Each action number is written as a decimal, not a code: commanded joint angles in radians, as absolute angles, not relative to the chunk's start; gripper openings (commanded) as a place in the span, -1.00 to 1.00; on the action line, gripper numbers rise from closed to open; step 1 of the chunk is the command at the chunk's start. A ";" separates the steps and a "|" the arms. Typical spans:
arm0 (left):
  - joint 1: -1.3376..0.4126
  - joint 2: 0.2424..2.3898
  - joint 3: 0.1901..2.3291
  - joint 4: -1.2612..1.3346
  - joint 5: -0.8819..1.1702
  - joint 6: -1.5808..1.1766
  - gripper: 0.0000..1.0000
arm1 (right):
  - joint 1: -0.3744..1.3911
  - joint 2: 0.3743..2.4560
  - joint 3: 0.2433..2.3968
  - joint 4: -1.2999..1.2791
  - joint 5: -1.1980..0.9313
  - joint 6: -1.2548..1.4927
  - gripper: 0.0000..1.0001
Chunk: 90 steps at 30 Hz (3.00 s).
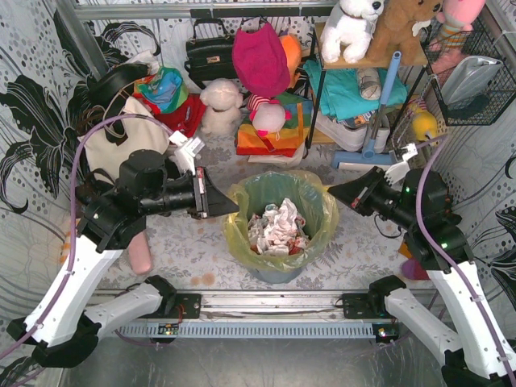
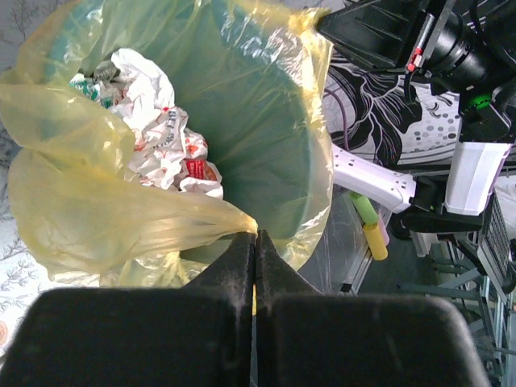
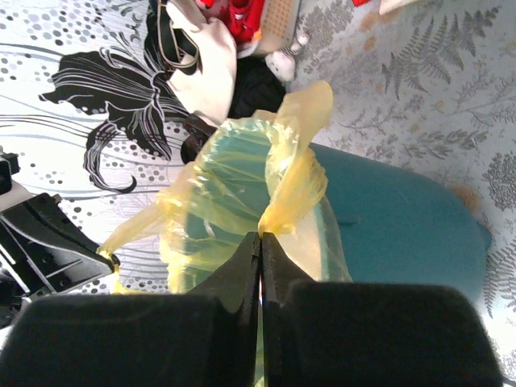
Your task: Tie the trash bag
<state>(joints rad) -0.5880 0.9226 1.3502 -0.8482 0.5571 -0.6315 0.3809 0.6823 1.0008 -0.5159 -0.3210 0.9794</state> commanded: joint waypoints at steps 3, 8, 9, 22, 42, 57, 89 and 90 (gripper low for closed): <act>-0.579 0.942 1.438 -0.762 0.481 -0.623 -1.00 | 0.376 0.711 1.099 -0.446 -0.279 0.958 -1.00; -0.567 0.989 1.492 -0.740 0.353 -0.603 -1.00 | 0.375 0.748 1.131 -0.407 -0.273 0.947 -1.00; -0.564 1.001 1.498 -0.733 0.338 -0.599 -1.00 | 0.376 0.756 1.135 -0.406 -0.274 0.943 -1.00; -0.548 0.991 1.370 -0.792 0.461 -0.561 -1.00 | 0.375 0.679 1.062 -0.729 -0.159 0.860 -0.51; -0.549 0.884 1.255 -0.811 0.703 -0.564 -1.00 | 0.376 0.604 0.723 -0.529 -0.409 0.959 -0.62; -0.547 0.818 1.156 -0.452 0.903 -0.825 -1.00 | 0.376 0.512 0.925 -0.750 -0.312 0.952 -1.00; -0.529 1.133 1.251 -0.578 0.509 -0.599 -1.00 | 0.376 0.667 0.900 -0.629 -0.242 0.856 0.07; -0.528 1.162 1.277 -0.572 0.507 -0.590 -1.00 | 0.376 0.667 0.900 -0.630 -0.237 0.855 0.07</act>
<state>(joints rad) -0.5392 1.0897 1.1862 -0.6506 0.5510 -0.6609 0.3809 0.6659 0.8940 -0.6624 -0.2459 0.8848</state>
